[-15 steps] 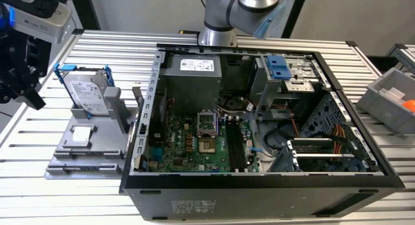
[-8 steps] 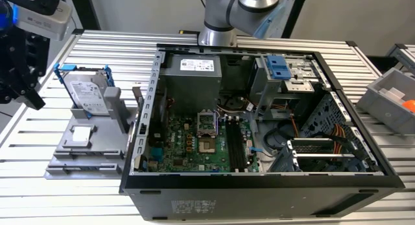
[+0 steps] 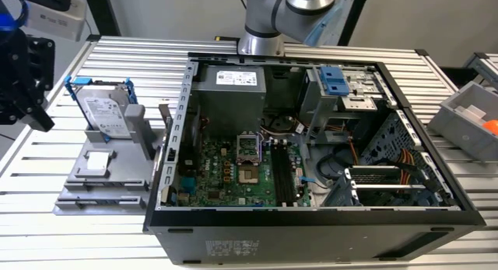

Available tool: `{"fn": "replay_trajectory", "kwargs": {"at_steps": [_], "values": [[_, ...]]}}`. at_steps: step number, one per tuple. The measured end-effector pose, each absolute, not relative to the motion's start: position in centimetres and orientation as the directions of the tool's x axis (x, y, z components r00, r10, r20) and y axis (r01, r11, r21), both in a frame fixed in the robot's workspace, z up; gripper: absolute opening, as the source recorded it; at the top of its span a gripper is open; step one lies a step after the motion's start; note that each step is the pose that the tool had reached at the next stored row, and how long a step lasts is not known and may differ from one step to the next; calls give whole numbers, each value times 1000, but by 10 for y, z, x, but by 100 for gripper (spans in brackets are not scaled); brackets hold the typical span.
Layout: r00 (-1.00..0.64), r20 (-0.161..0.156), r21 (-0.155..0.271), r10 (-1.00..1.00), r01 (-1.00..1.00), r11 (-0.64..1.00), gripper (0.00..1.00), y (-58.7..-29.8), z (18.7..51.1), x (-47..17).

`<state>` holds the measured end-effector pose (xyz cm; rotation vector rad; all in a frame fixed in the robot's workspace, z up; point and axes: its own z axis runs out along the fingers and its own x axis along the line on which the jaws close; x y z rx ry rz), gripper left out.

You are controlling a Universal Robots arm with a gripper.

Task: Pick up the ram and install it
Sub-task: 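Pick up the ram and move it above insertion slot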

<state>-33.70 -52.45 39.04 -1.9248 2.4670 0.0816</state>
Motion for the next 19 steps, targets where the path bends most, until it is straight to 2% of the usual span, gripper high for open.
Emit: {"fn": "replay_trajectory", "kwargs": {"at_steps": [7, 19], "values": [[-158, -54, -30, -986, -987, 160, 0, -525, 390, -337], [15, -54, -31, -998, -999, -13, 0, -525, 390, -337]]}}
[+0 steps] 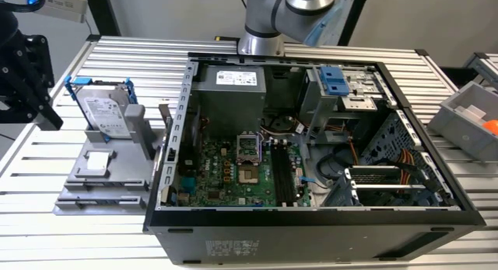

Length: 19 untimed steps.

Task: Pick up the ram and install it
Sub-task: 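Pick up the ram and move it above insertion slot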

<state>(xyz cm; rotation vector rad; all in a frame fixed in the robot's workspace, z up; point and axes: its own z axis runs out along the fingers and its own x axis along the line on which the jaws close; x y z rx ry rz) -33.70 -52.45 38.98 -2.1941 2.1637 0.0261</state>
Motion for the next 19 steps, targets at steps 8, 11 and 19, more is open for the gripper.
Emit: {"fn": "replay_trajectory", "kwargs": {"at_steps": [8, 11, 19], "values": [[25, -54, -31, -998, -999, -23, 0, -525, 390, -337], [28, -54, -31, -998, -999, -26, 0, -525, 390, -337], [35, -54, -31, -998, -999, -34, 0, -525, 390, -337]]}}
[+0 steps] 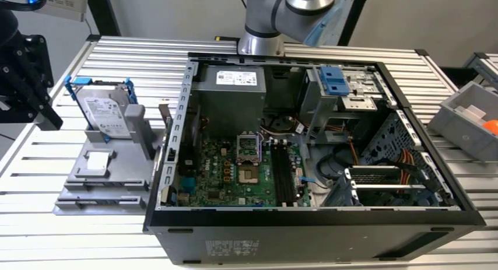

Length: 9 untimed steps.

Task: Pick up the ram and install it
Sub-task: 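Pick up the ram and move it above insertion slot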

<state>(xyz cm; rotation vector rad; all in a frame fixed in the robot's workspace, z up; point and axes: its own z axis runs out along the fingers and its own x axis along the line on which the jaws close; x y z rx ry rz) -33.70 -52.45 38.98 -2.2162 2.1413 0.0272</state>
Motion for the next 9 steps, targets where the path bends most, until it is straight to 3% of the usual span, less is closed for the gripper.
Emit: {"fn": "replay_trajectory", "kwargs": {"at_steps": [9], "values": [[44, -54, -31, -998, -999, -42, 0, -525, 390, -337]]}}
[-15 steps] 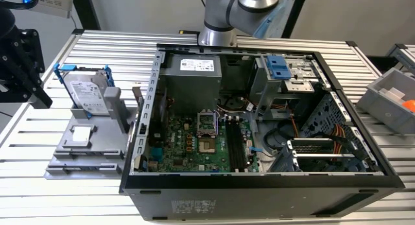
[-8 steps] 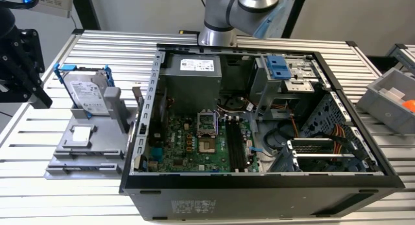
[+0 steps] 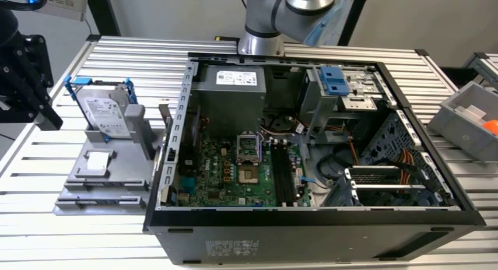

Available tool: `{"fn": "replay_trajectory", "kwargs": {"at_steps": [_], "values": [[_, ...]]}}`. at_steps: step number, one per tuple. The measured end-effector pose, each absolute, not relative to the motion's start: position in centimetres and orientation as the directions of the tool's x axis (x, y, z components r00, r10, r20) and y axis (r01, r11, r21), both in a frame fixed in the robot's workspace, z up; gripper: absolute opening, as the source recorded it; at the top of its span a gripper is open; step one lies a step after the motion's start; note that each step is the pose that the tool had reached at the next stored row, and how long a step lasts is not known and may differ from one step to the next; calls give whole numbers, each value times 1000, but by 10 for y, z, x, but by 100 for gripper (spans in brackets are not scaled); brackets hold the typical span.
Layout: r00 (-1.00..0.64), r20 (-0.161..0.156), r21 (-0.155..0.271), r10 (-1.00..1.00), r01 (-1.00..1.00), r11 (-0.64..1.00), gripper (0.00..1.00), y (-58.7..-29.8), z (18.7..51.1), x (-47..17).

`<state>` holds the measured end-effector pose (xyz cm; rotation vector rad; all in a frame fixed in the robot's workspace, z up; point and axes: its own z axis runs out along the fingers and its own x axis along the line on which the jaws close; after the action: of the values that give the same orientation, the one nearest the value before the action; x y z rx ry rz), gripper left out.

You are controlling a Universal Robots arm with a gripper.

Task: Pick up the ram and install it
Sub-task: 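Pick up the ram and move it above insertion slot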

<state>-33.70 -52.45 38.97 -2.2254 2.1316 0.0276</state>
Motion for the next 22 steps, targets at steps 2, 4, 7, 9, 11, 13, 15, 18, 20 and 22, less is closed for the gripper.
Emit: {"fn": "replay_trajectory", "kwargs": {"at_steps": [2, 4, 7, 9, 11, 13, 15, 18, 20, 22], "values": [[46, -54, -31, -997, -999, -44, 0, -524, 390, -337], [48, -54, -31, -997, -998, -46, 0, -524, 390, -337], [50, -54, -31, -997, -998, -49, 0, -524, 390, -337], [52, -54, -31, -997, -998, -51, 100, -525, 390, -337], [54, -54, -31, -997, -998, -53, 100, -525, 390, -337], [56, -54, -31, -997, -998, -55, 100, -525, 390, -337], [58, -54, -31, -997, -998, -56, 100, -525, 390, -337], [61, -54, -31, -997, -998, -59, 100, -525, 390, -337], [63, -54, -31, -997, -998, -61, 100, -525, 390, -337], [64, -54, -31, -996, -998, -62, 100, -525, 390, -337]]}}
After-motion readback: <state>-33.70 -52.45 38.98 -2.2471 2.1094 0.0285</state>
